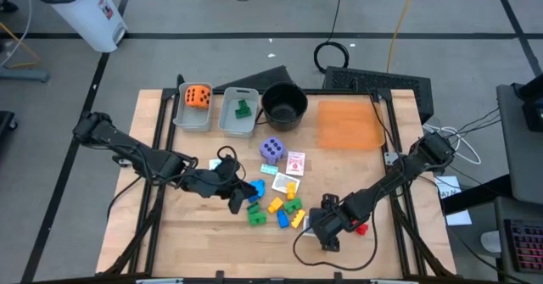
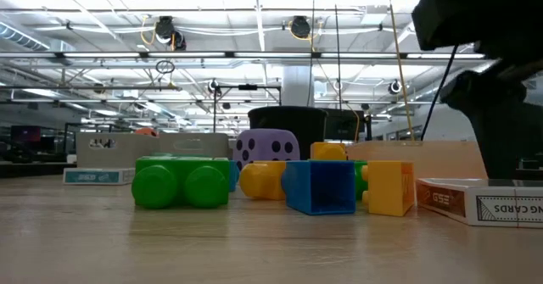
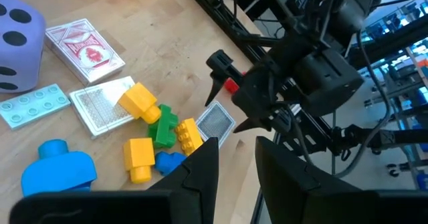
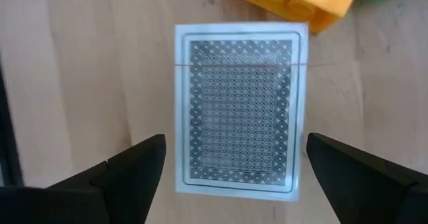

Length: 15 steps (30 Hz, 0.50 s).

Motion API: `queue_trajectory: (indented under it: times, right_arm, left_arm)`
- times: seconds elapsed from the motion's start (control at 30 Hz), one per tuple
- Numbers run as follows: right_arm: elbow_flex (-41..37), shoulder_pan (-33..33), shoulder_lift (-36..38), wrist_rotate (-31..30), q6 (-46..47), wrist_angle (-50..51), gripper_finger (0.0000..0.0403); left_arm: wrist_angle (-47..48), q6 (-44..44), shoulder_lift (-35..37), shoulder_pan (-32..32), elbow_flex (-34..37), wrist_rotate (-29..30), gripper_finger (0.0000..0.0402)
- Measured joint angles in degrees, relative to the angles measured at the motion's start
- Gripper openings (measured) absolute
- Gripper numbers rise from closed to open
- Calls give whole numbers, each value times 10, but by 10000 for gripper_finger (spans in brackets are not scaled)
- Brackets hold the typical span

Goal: Pick & Place Toys
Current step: Put the black deck of cards into the orange bin

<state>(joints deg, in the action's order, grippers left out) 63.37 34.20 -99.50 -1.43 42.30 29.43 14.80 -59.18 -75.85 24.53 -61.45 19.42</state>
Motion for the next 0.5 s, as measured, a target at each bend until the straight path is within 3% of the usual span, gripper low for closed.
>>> queue_trajectory:
  times: [0.5]
  right_arm:
    - [-50,0,1,-62,-1,-2,359]
  left_arm:
    - [0,-6,0,0,0,0,104]
